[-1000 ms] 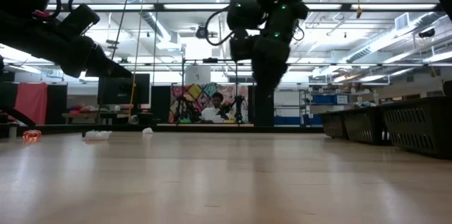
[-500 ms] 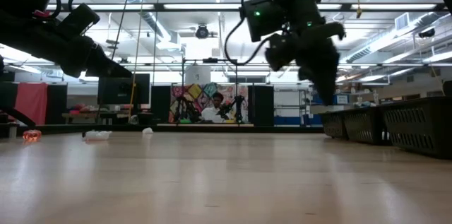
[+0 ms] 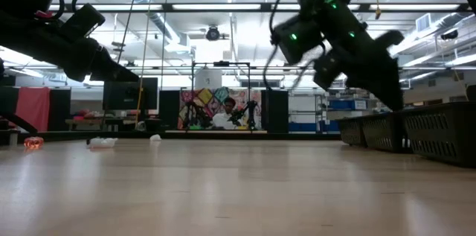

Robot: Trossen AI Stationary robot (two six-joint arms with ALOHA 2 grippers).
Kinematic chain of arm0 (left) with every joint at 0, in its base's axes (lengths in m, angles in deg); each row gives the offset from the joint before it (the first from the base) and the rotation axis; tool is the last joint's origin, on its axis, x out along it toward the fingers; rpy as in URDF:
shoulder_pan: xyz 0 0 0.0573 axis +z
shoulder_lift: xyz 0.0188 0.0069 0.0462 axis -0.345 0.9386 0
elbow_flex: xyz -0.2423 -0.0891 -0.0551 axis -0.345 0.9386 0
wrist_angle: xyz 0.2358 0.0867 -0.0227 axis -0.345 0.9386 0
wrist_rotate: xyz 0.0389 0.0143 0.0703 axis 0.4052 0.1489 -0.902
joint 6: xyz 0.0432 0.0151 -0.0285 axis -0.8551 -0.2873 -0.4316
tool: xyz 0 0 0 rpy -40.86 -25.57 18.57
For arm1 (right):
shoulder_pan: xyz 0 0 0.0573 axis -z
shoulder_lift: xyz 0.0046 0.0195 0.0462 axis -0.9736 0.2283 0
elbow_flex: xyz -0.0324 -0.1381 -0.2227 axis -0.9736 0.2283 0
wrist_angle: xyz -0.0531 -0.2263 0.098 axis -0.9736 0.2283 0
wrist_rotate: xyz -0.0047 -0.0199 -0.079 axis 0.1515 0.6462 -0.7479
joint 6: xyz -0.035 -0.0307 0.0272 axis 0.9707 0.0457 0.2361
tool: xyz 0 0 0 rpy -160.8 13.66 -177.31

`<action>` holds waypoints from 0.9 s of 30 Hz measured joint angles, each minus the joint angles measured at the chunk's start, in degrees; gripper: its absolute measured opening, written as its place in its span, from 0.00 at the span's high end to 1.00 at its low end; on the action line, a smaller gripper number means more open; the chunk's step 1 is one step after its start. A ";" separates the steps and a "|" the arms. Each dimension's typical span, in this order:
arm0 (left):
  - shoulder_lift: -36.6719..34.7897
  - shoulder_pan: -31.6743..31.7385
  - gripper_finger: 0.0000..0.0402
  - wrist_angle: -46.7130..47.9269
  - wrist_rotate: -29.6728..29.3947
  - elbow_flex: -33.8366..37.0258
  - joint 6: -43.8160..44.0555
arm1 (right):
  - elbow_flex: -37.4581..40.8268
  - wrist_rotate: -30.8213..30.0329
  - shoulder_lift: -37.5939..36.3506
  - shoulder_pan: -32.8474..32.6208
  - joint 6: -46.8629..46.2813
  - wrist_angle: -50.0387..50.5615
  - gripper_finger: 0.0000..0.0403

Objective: Sort Halloween decoration
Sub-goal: Put the white ghost toy into the center black bin

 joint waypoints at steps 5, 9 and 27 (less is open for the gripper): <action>0.00 0.00 0.65 -0.09 0.00 0.00 -0.33 | 3.53 0.92 0.02 1.08 -0.97 0.37 0.76; 0.00 0.00 0.65 -0.11 0.00 0.00 -0.37 | 2.80 0.91 0.07 1.66 -1.34 3.15 0.69; 0.02 1.22 0.65 18.18 13.03 -4.96 9.34 | -14.78 -12.70 -0.20 -1.66 11.83 -36.20 0.68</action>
